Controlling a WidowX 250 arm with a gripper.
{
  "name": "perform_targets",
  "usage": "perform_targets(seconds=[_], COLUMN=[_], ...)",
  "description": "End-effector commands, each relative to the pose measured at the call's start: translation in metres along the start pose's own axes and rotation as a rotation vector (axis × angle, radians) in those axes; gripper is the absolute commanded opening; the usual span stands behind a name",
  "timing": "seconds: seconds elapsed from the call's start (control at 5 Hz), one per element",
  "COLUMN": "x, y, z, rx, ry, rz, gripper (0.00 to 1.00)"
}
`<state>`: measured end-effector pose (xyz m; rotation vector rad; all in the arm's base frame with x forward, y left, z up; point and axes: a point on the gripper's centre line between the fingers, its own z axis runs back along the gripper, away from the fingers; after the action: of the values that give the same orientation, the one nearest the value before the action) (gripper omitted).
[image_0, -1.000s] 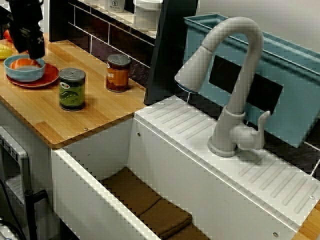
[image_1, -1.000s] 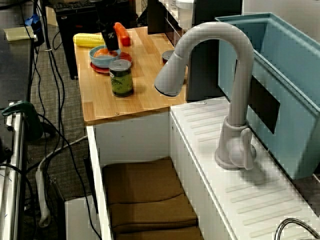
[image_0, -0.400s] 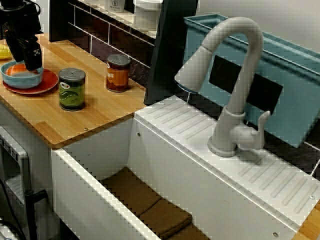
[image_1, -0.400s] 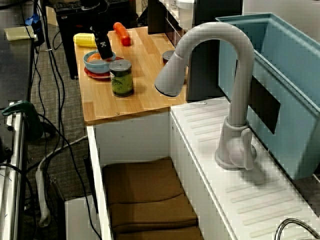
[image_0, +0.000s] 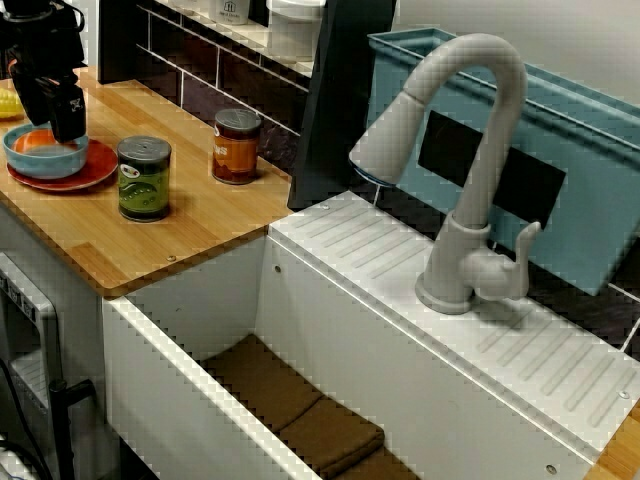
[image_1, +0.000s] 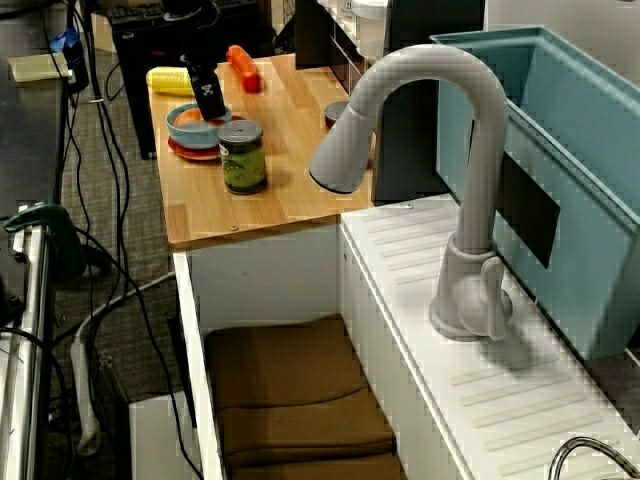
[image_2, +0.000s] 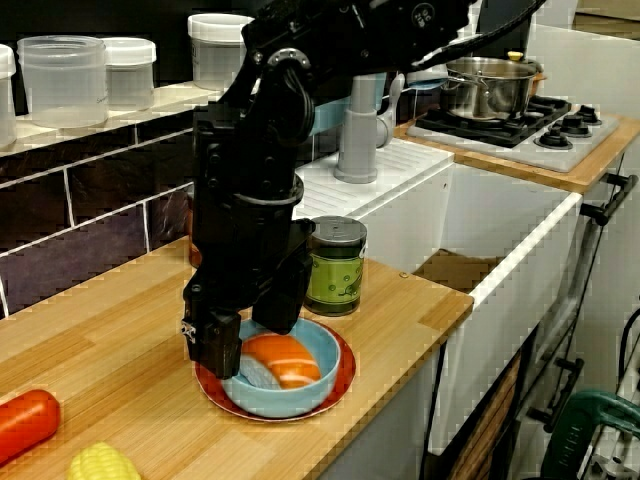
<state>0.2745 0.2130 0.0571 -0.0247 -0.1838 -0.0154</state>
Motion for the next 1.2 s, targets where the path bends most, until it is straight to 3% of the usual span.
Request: perform_targets(seconds=[0.0,0.4,1.0], x=[0.03,0.03,0.015], y=[-0.01,-0.028,-0.053], z=[0.034,0.032,0.033], rx=[-0.014,-0.058,-0.088], ry=[-0.028,0.014,0.059], rz=[0.011,0.028,-0.016], gripper=[1.0,1.0,1.0])
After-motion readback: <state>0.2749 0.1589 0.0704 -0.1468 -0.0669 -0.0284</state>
